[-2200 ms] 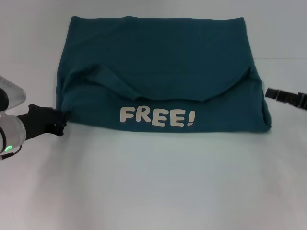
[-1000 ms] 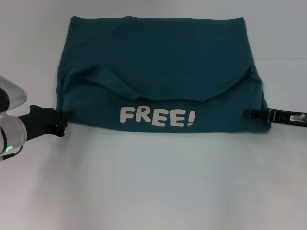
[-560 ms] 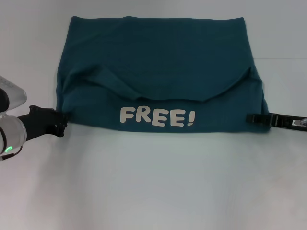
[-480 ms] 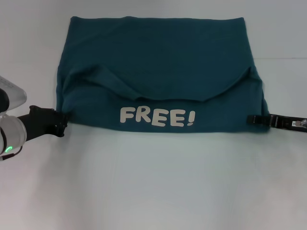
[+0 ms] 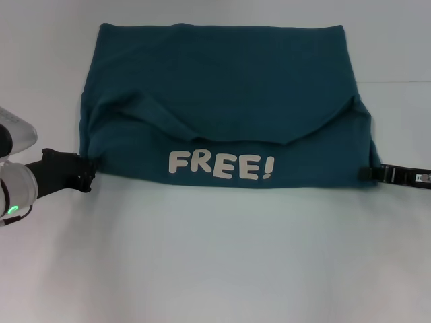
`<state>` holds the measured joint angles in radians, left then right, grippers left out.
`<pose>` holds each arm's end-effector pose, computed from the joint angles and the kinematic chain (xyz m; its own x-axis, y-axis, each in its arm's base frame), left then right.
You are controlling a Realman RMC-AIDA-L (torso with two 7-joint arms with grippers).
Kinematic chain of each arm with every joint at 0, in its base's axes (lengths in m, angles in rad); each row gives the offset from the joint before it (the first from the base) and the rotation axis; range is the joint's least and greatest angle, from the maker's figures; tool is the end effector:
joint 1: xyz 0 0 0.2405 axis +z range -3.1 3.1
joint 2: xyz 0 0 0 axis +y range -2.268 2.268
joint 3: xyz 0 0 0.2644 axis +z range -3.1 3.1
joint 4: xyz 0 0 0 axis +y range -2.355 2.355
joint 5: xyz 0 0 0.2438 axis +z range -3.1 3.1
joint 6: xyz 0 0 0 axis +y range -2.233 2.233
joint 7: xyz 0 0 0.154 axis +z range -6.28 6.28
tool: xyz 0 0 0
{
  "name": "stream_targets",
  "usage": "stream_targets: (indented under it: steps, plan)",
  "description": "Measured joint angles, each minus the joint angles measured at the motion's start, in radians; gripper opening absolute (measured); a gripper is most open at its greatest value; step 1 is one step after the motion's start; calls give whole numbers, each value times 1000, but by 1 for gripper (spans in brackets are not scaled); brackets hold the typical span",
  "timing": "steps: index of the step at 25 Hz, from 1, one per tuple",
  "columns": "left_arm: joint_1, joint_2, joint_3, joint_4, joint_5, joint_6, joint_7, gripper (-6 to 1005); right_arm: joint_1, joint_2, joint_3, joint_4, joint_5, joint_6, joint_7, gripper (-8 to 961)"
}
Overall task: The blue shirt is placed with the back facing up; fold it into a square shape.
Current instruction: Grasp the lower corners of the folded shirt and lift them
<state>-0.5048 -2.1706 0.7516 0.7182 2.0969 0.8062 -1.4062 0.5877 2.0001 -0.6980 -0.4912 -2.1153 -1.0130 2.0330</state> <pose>-0.3476 0.4194 -0.0189 0.8367 0.4400 0.3261 0.5336 -0.5207 -0.6665 0.3604 0.4154 -0.0022 0.3214 -0.7693 -0.5522 -0.9455 -0.2282 -0.2323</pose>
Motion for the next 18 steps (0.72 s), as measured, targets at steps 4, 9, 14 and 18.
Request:
stream_targets:
  steps: [4, 9, 14, 18]
  plan:
    - [1, 0, 0, 1, 0, 2, -1, 42, -9, 0, 8, -8, 4, 1, -14, 68]
    - [17, -1, 0, 32, 1, 49, -36, 42, -18, -7, 11, -10, 9, -13, -25, 38]
    - [73, -3, 0, 134, 3, 199, -114, 43, -28, -25, 37, -20, 9, -63, -54, 37]
    - [124, -2, -2, 213, 4, 351, -164, 43, -41, -35, 81, -26, 9, -129, -114, 38]
